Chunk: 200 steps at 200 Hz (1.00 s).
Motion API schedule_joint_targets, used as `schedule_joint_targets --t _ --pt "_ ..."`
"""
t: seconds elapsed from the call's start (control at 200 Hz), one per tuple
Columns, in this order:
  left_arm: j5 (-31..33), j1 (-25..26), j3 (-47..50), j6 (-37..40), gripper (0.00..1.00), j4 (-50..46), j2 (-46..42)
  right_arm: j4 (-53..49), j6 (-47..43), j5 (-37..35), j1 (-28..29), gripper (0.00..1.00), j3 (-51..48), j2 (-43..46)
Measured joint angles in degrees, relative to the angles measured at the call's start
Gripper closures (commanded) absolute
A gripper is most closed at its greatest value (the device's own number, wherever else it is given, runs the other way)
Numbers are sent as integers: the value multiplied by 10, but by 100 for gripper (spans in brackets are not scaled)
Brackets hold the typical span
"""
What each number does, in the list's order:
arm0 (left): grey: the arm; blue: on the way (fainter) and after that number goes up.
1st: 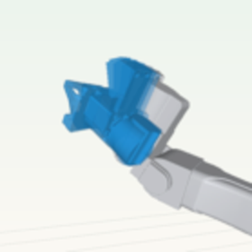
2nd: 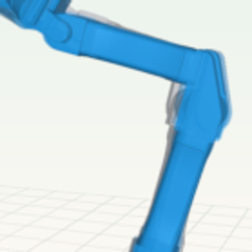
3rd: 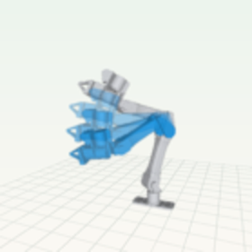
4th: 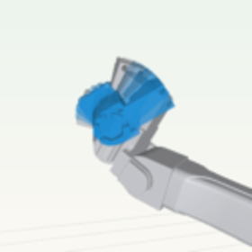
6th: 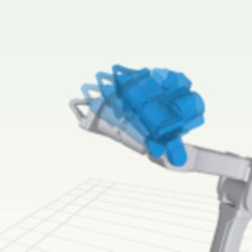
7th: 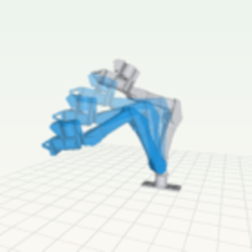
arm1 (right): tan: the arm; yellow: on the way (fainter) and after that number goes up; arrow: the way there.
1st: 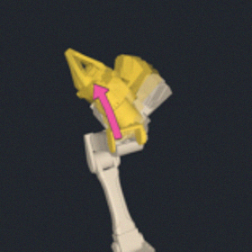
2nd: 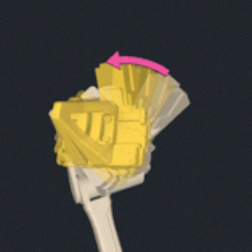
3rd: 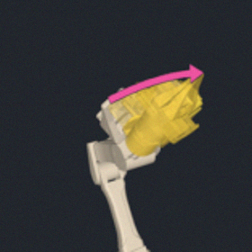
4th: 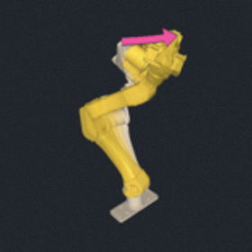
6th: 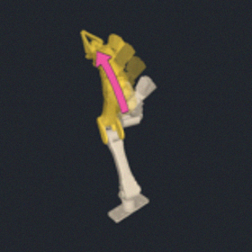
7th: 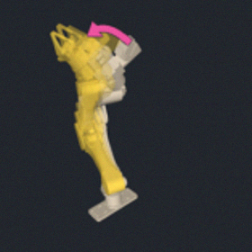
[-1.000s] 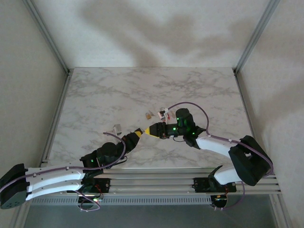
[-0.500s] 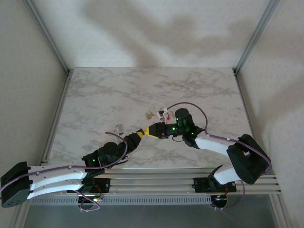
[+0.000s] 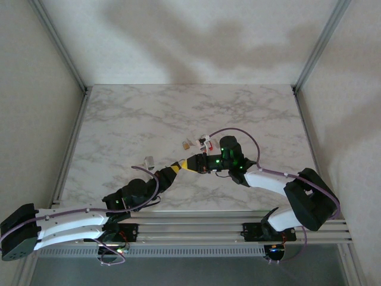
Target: Lock with the key
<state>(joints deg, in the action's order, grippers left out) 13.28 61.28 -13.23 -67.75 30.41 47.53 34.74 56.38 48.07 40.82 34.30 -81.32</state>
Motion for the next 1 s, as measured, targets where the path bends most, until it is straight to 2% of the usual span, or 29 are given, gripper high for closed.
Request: schedule_joint_targets --t 0.11,0.305,0.37,0.44,0.531,0.726,1.001 --pt "0 -1 8 -2 100 20 0 7 0 0 0 90 0 2" --pt "-7 -2 16 -2 100 52 -5 29 2 0 0 93 -9 18" --pt "-10 -2 17 -2 100 57 -9 33 2 0 0 90 -10 23" --pt "-14 -2 17 -1 100 62 -10 37 3 0 0 80 -10 24" --pt "-22 -2 17 3 100 66 -10 38 -1 -1 1 76 -10 25" --pt "-42 -2 21 3 100 75 -16 55 0 -4 1 75 -20 31" --pt "-54 1 29 5 100 85 -27 80 2 -5 2 78 -30 41"
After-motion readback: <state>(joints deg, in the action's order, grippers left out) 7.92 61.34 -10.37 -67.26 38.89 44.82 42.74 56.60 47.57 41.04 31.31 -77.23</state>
